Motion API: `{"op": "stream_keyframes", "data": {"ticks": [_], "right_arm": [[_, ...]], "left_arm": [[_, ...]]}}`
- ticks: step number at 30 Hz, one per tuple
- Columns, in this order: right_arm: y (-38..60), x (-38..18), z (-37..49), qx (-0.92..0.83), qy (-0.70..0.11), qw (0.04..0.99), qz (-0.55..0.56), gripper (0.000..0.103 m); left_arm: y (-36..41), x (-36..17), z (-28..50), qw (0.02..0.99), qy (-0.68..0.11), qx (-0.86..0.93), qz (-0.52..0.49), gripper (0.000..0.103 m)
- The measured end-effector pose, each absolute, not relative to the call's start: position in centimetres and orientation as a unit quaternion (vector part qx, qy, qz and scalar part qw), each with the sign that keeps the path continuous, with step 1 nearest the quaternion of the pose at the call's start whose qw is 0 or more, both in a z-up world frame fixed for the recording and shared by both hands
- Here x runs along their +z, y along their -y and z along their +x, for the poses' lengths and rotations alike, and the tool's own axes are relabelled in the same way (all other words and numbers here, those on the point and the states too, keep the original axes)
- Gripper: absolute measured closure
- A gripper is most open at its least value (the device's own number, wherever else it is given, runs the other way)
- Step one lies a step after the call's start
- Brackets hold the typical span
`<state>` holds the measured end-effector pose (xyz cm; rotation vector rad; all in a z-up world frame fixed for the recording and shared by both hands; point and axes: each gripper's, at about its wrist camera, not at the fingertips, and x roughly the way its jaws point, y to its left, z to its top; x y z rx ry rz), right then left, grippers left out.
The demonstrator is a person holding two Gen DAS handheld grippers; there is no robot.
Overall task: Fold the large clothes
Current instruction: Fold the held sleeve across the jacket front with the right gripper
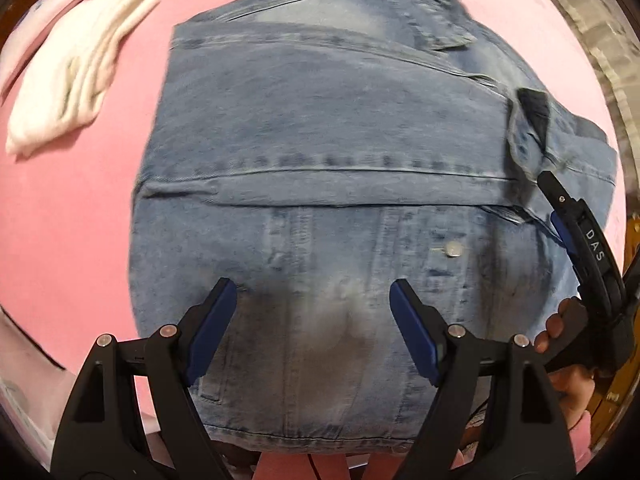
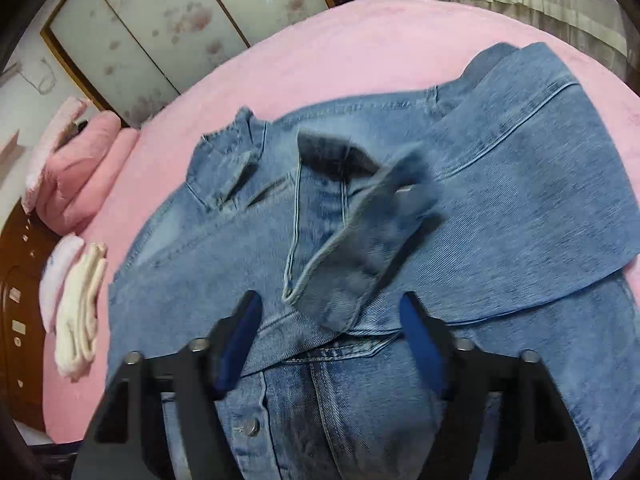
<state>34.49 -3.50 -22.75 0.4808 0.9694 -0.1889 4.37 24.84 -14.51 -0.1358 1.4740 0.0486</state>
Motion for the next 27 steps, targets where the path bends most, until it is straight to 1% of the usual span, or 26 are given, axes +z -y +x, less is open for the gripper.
{"op": "stream_keyframes", "data": {"ticks": [2, 4, 6, 9, 11, 16, 18, 19, 21, 22, 23, 27], "right_arm": [[5.6, -22.2, 33.8, -0.088, -0.464, 0.849, 0.237, 0.025], [6.4, -21.9, 34.2, -0.084, -0.470, 0.844, 0.246, 0.018], [7.5, -21.5, 33.2, -0.083, -0.474, 0.840, 0.251, 0.018], [10.1, -21.0, 31.2, -0.082, -0.490, 0.828, 0.260, 0.017], [11.7, -20.7, 29.8, -0.081, -0.502, 0.820, 0.262, 0.017], [15.9, -20.5, 26.8, -0.088, -0.521, 0.811, 0.251, 0.017], [17.6, -20.4, 25.5, -0.091, -0.526, 0.809, 0.245, 0.017], [18.7, -20.4, 24.7, -0.097, -0.528, 0.809, 0.240, 0.017], [20.6, -20.5, 23.3, -0.108, -0.529, 0.809, 0.233, 0.017], [21.6, -20.8, 22.7, -0.113, -0.531, 0.807, 0.231, 0.017], [22.4, -20.9, 22.0, -0.118, -0.533, 0.805, 0.230, 0.017], [25.5, -22.5, 20.6, -0.139, -0.548, 0.792, 0.232, 0.017]], "left_arm": [[-23.3, -14.2, 4.8, 0.743, -0.667, 0.005, -0.055, 0.026], [-21.6, -13.9, 5.4, 0.749, -0.660, -0.018, -0.054, 0.026], [-19.5, -13.9, 6.1, 0.753, -0.650, -0.065, -0.077, 0.026], [-17.1, -14.6, 7.3, 0.742, -0.641, -0.134, -0.140, 0.027], [-15.3, -15.7, 8.3, 0.727, -0.647, -0.152, -0.170, 0.027], [-11.3, -18.4, 10.2, 0.712, -0.655, -0.148, -0.206, 0.027], [-10.4, -19.4, 10.5, 0.711, -0.652, -0.134, -0.227, 0.029], [-10.0, -19.9, 10.7, 0.711, -0.650, -0.128, -0.236, 0.031], [-9.2, -20.9, 11.1, 0.710, -0.652, -0.110, -0.243, 0.038], [-8.9, -21.3, 11.4, 0.713, -0.651, -0.103, -0.240, 0.045], [-8.4, -21.5, 11.6, 0.719, -0.649, -0.093, -0.233, 0.047], [-6.8, -21.5, 12.1, 0.738, -0.635, -0.084, -0.215, 0.047]]}}
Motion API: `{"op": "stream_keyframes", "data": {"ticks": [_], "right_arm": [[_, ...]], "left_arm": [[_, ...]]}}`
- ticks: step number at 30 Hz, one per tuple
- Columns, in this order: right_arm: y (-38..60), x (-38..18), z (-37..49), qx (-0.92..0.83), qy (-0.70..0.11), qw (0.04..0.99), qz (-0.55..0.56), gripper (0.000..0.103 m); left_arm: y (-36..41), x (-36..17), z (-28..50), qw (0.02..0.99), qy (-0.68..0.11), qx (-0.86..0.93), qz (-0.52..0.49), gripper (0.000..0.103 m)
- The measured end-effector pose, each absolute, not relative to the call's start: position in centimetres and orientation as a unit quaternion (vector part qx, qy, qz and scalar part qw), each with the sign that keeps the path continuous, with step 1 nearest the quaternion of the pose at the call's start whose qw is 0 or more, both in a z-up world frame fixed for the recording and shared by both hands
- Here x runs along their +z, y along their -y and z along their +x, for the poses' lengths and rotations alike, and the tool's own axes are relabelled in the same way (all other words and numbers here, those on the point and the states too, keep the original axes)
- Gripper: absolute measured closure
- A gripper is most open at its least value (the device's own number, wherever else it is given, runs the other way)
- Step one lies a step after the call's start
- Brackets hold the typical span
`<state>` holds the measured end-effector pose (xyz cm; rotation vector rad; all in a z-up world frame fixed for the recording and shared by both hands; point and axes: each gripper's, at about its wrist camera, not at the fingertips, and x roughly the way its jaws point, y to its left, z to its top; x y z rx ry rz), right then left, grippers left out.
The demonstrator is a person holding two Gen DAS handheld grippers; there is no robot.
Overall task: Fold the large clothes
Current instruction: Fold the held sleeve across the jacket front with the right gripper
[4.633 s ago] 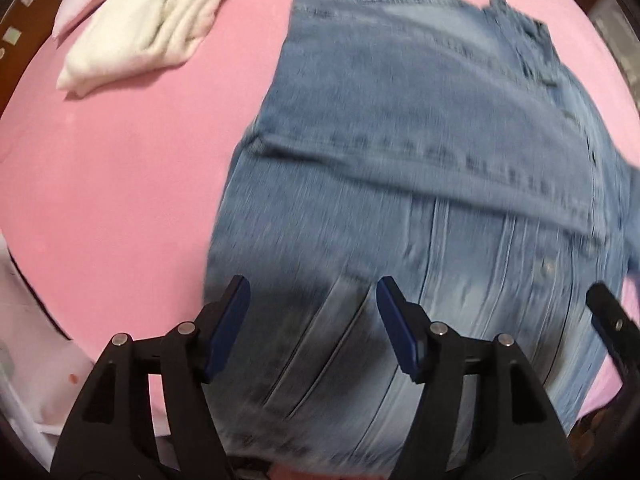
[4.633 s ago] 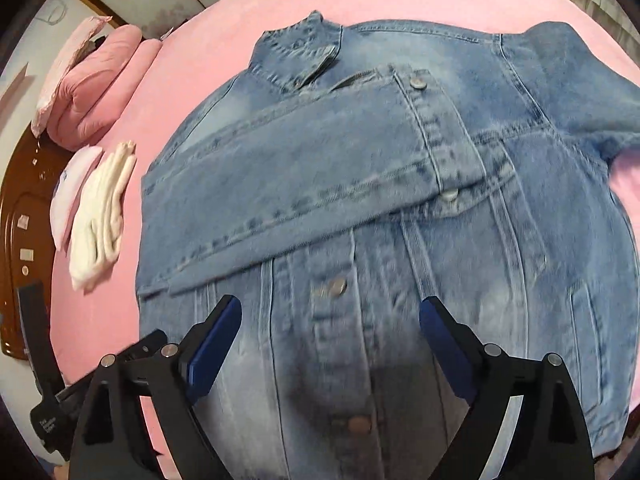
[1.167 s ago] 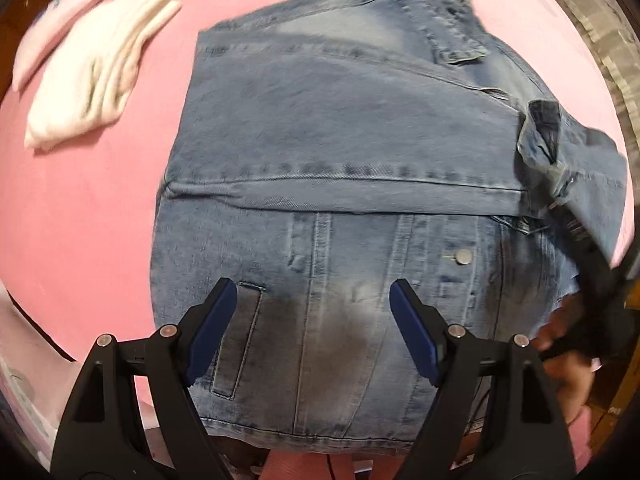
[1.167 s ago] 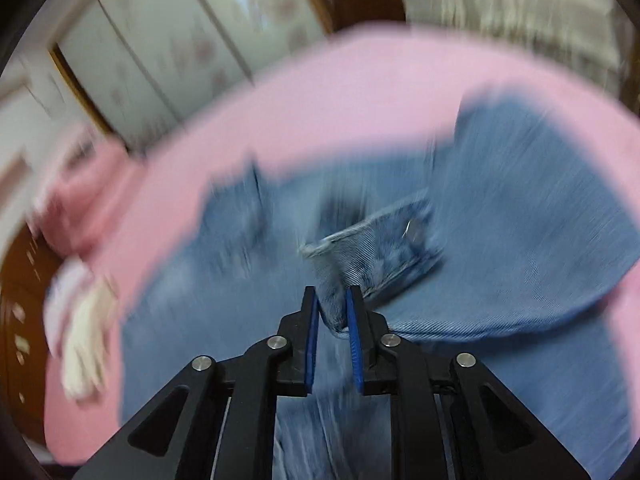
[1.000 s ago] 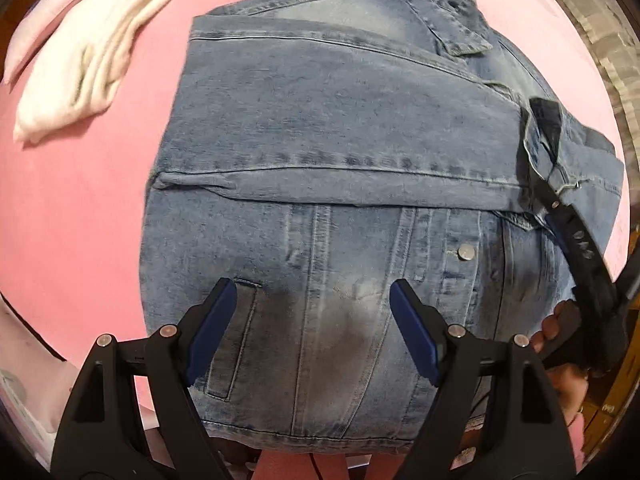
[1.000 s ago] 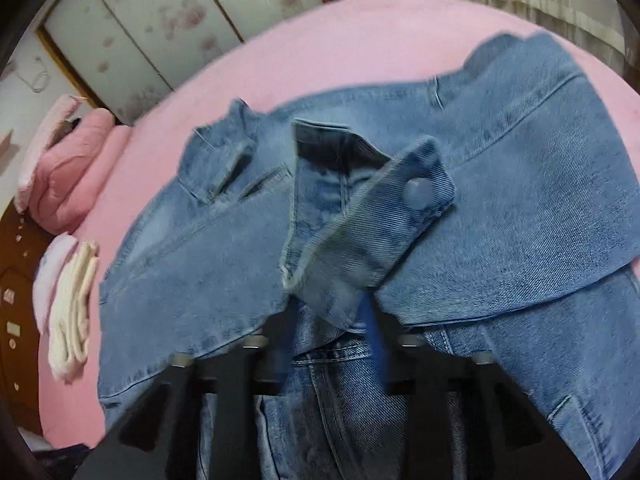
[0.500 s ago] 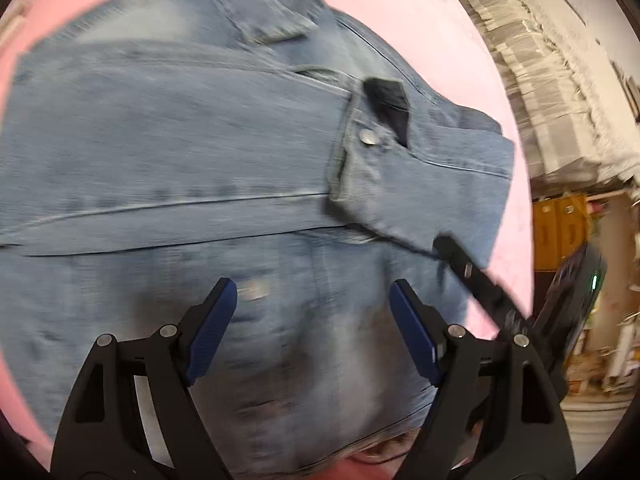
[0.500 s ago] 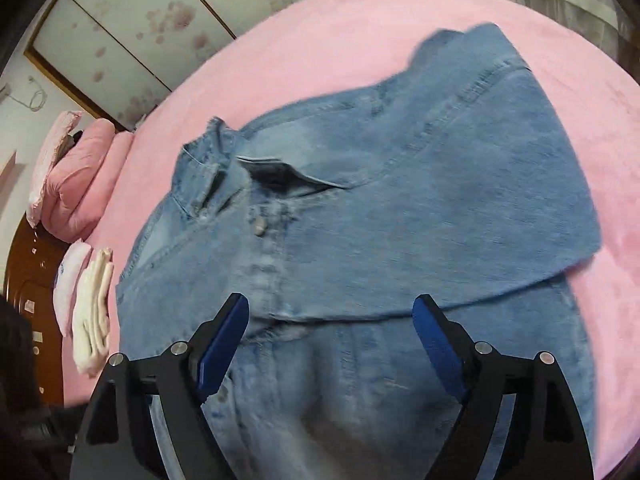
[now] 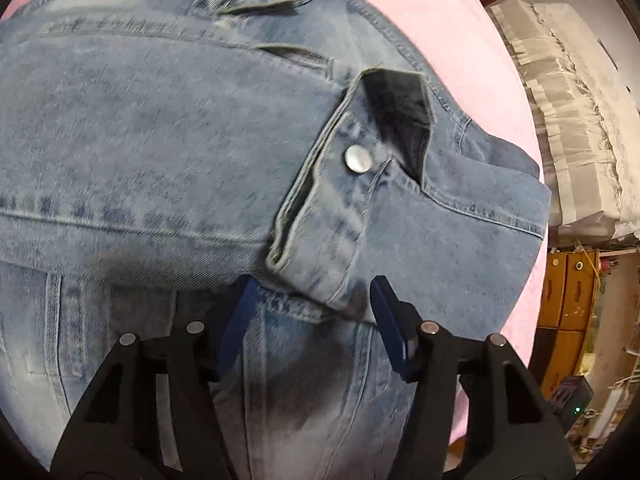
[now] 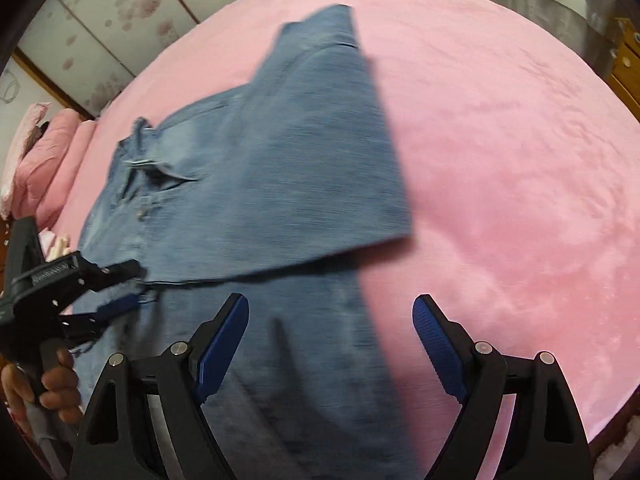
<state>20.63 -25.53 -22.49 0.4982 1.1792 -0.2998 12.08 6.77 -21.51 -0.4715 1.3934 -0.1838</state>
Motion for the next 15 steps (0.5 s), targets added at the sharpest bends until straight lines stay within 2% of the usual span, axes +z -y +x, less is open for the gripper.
{"op": "stream_keyframes", "data": {"ticks": [9, 11, 13, 15], "right_arm": [[27.8, -23.0, 19.9, -0.127, -0.551, 0.789, 0.241, 0.017], [28.0, -23.0, 19.9, -0.119, -0.551, 0.789, 0.244, 0.017], [28.0, -22.5, 20.1, -0.114, -0.552, 0.790, 0.243, 0.017], [27.9, -22.4, 20.5, -0.108, -0.555, 0.789, 0.240, 0.017]], "left_arm": [[-3.3, -20.7, 13.8, 0.757, -0.626, -0.064, -0.175, 0.055], [-2.9, -20.1, 13.9, 0.768, -0.613, -0.065, -0.175, 0.073], [-2.3, -19.2, 14.0, 0.783, -0.596, -0.059, -0.165, 0.074], [-1.6, -18.2, 14.2, 0.796, -0.582, -0.070, -0.151, 0.080]]}}
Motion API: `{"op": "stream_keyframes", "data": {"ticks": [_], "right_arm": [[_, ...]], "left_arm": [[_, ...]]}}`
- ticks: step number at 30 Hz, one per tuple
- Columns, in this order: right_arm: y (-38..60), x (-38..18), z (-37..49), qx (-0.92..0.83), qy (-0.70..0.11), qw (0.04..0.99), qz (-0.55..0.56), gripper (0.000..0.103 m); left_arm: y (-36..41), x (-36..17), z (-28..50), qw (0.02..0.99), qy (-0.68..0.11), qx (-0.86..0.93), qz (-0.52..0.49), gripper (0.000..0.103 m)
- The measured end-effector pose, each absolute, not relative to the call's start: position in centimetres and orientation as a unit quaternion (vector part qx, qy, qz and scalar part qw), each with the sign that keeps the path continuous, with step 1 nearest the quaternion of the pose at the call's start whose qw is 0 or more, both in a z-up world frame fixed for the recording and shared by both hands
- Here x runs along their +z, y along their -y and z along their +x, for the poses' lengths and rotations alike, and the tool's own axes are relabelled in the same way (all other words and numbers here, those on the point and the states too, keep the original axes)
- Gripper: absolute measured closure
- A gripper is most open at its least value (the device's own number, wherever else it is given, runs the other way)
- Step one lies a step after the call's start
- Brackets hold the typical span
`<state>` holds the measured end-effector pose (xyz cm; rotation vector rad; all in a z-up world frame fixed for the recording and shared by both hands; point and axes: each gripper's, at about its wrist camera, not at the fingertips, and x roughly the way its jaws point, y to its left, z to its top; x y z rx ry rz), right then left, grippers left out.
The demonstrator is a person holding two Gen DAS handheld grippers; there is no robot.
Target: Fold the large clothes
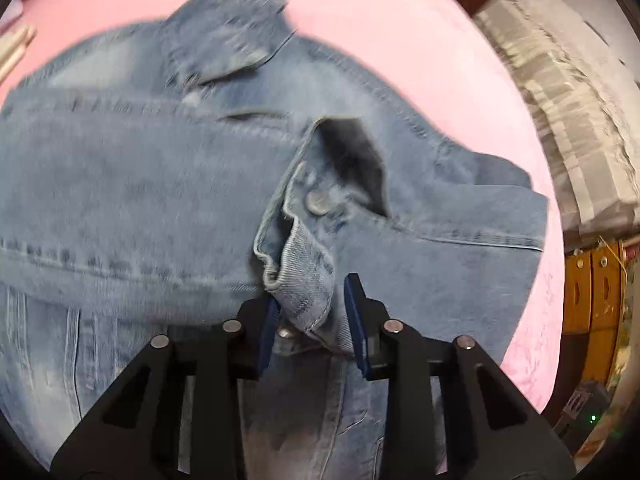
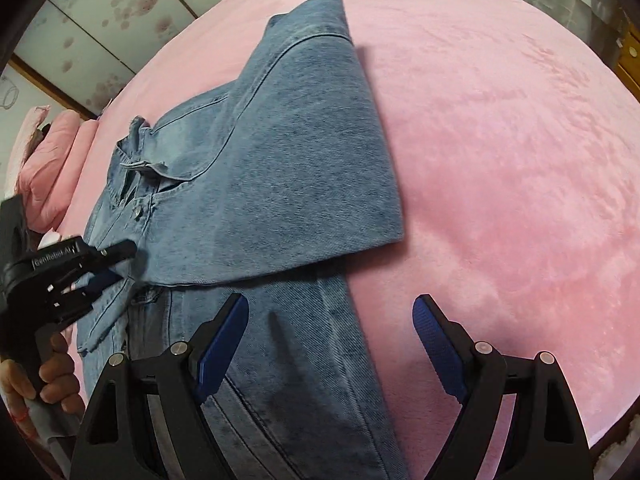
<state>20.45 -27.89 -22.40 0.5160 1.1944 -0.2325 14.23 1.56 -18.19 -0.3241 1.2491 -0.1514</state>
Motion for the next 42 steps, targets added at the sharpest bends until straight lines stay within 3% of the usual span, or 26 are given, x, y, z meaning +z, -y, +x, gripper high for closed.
{"op": "stream_keyframes", "data": {"ticks": [1, 2, 5, 13, 19, 24, 28, 33, 42], "right_arm": [[27.7, -22.6, 20.8, -0.104, -0.559, 0.788, 0.236, 0.017], [27.7, -22.8, 21.0, -0.101, -0.564, 0.786, 0.233, 0.017], [27.0, -23.7, 22.0, -0.097, -0.580, 0.780, 0.217, 0.017], [25.1, -24.3, 25.0, -0.071, -0.590, 0.790, 0.153, 0.017], [23.7, -24.1, 26.3, -0.059, -0.583, 0.801, 0.124, 0.017], [24.3, -24.0, 27.6, -0.073, -0.566, 0.813, 0.116, 0.017], [25.4, -23.4, 28.3, -0.084, -0.556, 0.821, 0.103, 0.017], [27.4, -22.9, 28.5, -0.078, -0.554, 0.824, 0.089, 0.017], [32.5, -23.5, 27.9, -0.100, -0.562, 0.808, 0.144, 0.019]], "left_arm": [[-1.0, -17.9, 14.4, 0.800, -0.579, -0.073, -0.138, 0.090], [-0.3, -17.7, 14.6, 0.805, -0.575, -0.077, -0.127, 0.091], [-0.8, -14.7, 15.2, 0.833, -0.523, -0.103, -0.146, 0.093], [-1.2, -0.5, 19.3, 0.908, -0.337, -0.172, -0.181, 0.094], [-8.3, 4.1, 18.7, 0.937, -0.267, -0.095, -0.206, 0.095], [-14.8, 0.8, 16.8, 0.935, -0.299, 0.027, -0.187, 0.095], [-19.5, -7.2, 15.0, 0.879, -0.410, 0.101, -0.221, 0.095], [-21.6, -15.3, 12.6, 0.831, -0.486, 0.157, -0.220, 0.095], [-21.0, -16.5, 11.9, 0.829, -0.488, 0.140, -0.234, 0.095]]}}
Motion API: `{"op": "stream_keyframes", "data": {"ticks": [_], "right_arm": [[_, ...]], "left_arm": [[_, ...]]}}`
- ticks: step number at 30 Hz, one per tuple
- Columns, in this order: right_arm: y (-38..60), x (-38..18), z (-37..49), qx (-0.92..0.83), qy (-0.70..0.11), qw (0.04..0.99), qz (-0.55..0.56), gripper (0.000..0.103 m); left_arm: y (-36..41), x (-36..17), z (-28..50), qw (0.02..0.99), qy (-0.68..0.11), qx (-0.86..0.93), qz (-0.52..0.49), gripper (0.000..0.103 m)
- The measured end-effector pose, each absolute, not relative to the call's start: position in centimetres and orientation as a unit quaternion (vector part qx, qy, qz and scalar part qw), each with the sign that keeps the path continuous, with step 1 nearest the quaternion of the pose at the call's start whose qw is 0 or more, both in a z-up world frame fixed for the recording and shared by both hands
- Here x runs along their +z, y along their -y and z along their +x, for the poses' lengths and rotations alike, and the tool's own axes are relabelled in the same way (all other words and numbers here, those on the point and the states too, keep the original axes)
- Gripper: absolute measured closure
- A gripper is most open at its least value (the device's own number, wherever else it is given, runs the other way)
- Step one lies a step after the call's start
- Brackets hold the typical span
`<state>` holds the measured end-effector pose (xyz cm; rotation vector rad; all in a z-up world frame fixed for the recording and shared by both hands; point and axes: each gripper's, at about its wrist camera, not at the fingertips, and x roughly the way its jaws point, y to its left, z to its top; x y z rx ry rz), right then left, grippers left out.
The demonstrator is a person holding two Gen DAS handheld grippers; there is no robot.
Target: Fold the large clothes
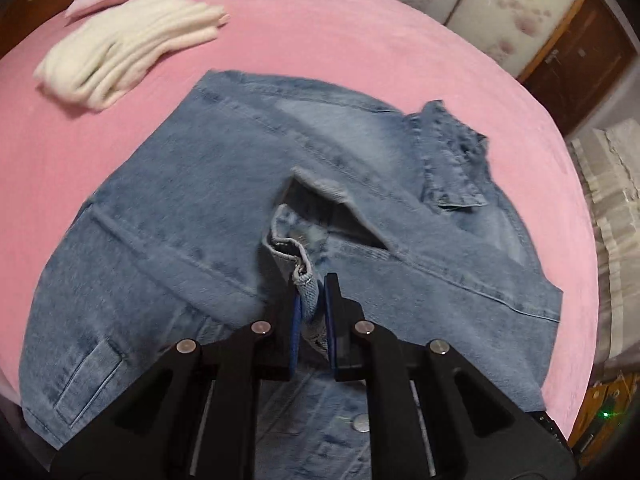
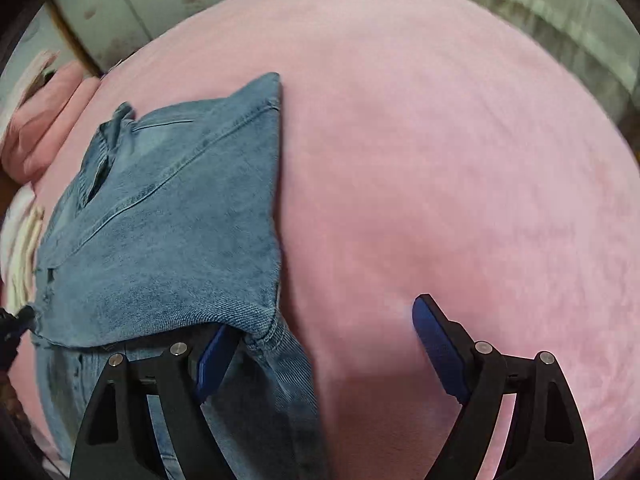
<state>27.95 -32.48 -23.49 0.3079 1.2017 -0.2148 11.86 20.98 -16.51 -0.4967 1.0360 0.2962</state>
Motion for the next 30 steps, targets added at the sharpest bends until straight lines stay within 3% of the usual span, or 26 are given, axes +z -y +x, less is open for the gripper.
{"op": "stream_keyframes", "data": {"ticks": [2, 4, 7, 10, 13, 17, 22, 27, 30], "right_arm": [[32.2, -23.3, 27.8, -0.089, -0.560, 0.811, 0.146, 0.037], [31.8, -23.1, 27.7, -0.072, -0.557, 0.812, 0.157, 0.067], [31.4, -22.3, 27.6, -0.072, -0.540, 0.821, 0.170, 0.080], [31.7, -20.9, 26.6, -0.078, -0.514, 0.833, 0.187, 0.081], [30.9, -20.5, 25.9, -0.074, -0.500, 0.841, 0.192, 0.081], [30.5, -21.3, 25.1, -0.076, -0.524, 0.832, 0.166, 0.081], [28.6, -22.8, 26.2, -0.067, -0.555, 0.814, 0.155, 0.078], [27.9, -22.6, 23.9, -0.044, -0.601, 0.790, 0.112, 0.078], [27.5, -20.6, 22.7, -0.009, -0.593, 0.795, 0.127, 0.081]], "left_arm": [[-20.2, -15.6, 13.0, 0.839, -0.479, 0.121, -0.229, 0.095], [-18.9, -13.5, 14.2, 0.846, -0.470, 0.099, -0.231, 0.096], [-18.0, -9.1, 16.6, 0.872, -0.419, 0.070, -0.244, 0.096], [-18.2, -3.6, 17.3, 0.905, -0.355, 0.063, -0.227, 0.096], [-19.2, -2.8, 17.1, 0.910, -0.348, 0.043, -0.222, 0.096], [-20.5, -8.9, 16.1, 0.892, -0.411, 0.090, -0.168, 0.096], [-24.5, -19.7, 13.6, 0.812, -0.535, 0.148, -0.182, 0.096], [-27.8, -20.8, 10.7, 0.778, -0.552, 0.260, -0.154, 0.092], [-29.5, -19.2, 8.9, 0.772, -0.533, 0.263, -0.225, 0.092]]}}
